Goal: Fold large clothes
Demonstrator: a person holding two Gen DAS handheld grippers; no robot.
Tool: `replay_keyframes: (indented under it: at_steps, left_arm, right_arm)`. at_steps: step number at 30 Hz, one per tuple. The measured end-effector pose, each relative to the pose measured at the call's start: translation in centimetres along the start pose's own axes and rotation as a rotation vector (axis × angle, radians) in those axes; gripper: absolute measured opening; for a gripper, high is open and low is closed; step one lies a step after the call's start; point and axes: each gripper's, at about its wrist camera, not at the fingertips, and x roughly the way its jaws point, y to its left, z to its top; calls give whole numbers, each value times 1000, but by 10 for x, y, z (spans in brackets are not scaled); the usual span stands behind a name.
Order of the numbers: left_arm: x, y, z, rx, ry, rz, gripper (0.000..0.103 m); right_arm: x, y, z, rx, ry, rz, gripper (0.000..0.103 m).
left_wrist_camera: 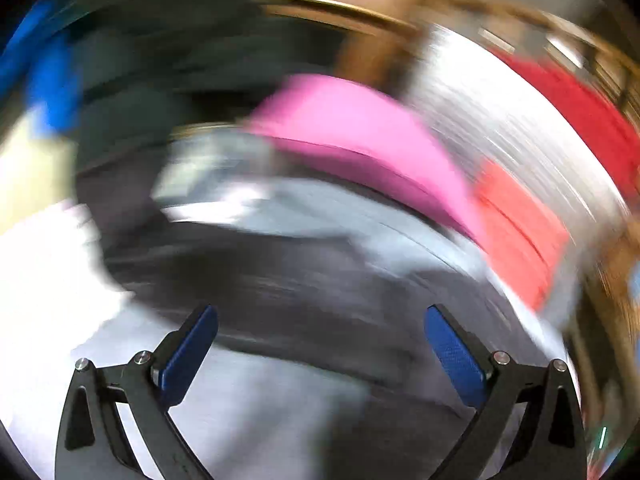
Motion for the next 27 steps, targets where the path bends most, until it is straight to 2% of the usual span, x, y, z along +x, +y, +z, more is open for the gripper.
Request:
replay_keyframes:
  at_steps: [2, 5, 8, 12, 13, 14, 15, 16, 17, 18, 21, 23, 25, 27]
  left_arm:
    - [4, 69, 19, -187, -5, 80, 101]
    - [17, 124, 37, -280, -10, 162, 101]
    - [34, 139, 50, -254, 0, 174, 101]
    - [71, 121, 55, -144, 62, 171, 100]
    - [82, 117, 56, -115, 76, 201, 91]
    - [88, 119, 56, -100, 90, 216, 35]
    - [96, 117, 58, -86, 154, 271, 16]
    - [95, 116, 59, -101, 167, 261, 16]
    - [88, 110, 62, -91, 144, 248, 15]
    - [77, 101, 62, -54, 122, 235, 15]
    - [34, 37, 62, 136, 10, 174, 15]
    - [7, -11, 58, 226, -47, 88, 15]
    - [-20, -86, 44, 356, -102, -31, 15]
    - [-32, -140, 26, 448, -115, -117, 15]
  right_arm:
    - [2, 1, 0, -5, 3, -5, 95]
    - [4, 3, -1, -9, 7, -12, 95]
    - [6, 4, -1, -16, 12, -20, 96]
    - [8, 5, -1, -22, 17, -29, 96]
    - [8, 5, 0, -23, 17, -29, 96]
    - [8, 5, 0, -22, 17, -28, 96]
    - [8, 5, 0, -22, 17, -28, 96]
    - [8, 5, -1, -23, 18, -30, 96]
    - [8, 5, 0, -24, 19, -31, 96]
    - [9, 5, 0, -25, 20, -33, 96]
    - [9, 6, -1, -26, 21, -34, 96]
    - [9, 6, -1, -28, 24, -37, 96]
    - [10, 8, 0, -32, 28, -44, 96]
    - [11, 10, 0, -39, 34, -55, 96]
